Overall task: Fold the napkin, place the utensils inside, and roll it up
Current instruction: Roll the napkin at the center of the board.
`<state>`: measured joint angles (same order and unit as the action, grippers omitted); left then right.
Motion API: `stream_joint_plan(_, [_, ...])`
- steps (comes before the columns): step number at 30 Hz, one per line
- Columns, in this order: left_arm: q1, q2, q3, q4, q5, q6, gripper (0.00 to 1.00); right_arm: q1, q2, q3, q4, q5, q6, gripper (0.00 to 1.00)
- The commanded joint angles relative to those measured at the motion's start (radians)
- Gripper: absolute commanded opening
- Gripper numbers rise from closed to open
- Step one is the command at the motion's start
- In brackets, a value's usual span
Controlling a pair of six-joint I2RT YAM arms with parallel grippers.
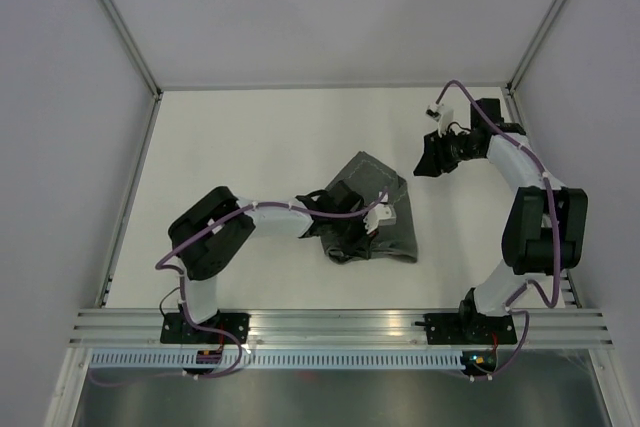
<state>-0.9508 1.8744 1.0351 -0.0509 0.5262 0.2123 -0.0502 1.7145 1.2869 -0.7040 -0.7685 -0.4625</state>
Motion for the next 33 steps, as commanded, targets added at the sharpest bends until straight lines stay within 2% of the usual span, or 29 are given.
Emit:
stream_joint_plan(1, [0.043,0.097,0.031,-0.118,0.19,-0.093,0.02,-0.007,-0.127,-0.069,0.023,-0.028,-0.106,0.47])
stream_joint_plan(6, [0.102,0.146,0.046,-0.133,0.317,-0.117,0.02,-0.005,-0.28,-0.17,-0.054,-0.071,-0.303,0.46])
stream_joint_plan(7, [0.109,0.152,0.048,-0.133,0.325,-0.119,0.02,-0.005,-0.3,-0.184,-0.089,-0.077,-0.336,0.43])
stream_joint_plan(8, [0.115,0.158,0.048,-0.132,0.352,-0.12,0.02,-0.004,-0.317,-0.205,-0.119,-0.098,-0.44,0.43])
stream_joint_plan(10, [0.13,0.178,0.049,-0.132,0.363,-0.122,0.02,0.015,-0.369,-0.225,-0.213,-0.11,-0.542,0.43])
stream_joint_plan(12, [0.138,0.195,0.054,-0.132,0.376,-0.128,0.02,0.039,-0.429,-0.276,-0.226,-0.101,-0.606,0.46])
stream_joint_plan(15, [0.153,0.218,0.06,-0.132,0.394,-0.14,0.02,0.134,-0.495,-0.366,-0.166,-0.072,-0.585,0.52])
stream_joint_plan(20, [0.176,0.261,0.074,-0.132,0.417,-0.156,0.02,0.341,-0.543,-0.483,-0.02,0.02,-0.486,0.54])
stream_joint_plan(28, [0.188,0.273,0.075,-0.133,0.419,-0.166,0.02,0.574,-0.538,-0.575,0.153,0.179,-0.41,0.59])
stream_joint_plan(33, [0.19,0.284,0.079,-0.132,0.414,-0.169,0.02,0.662,-0.466,-0.592,0.222,0.245,-0.375,0.59])
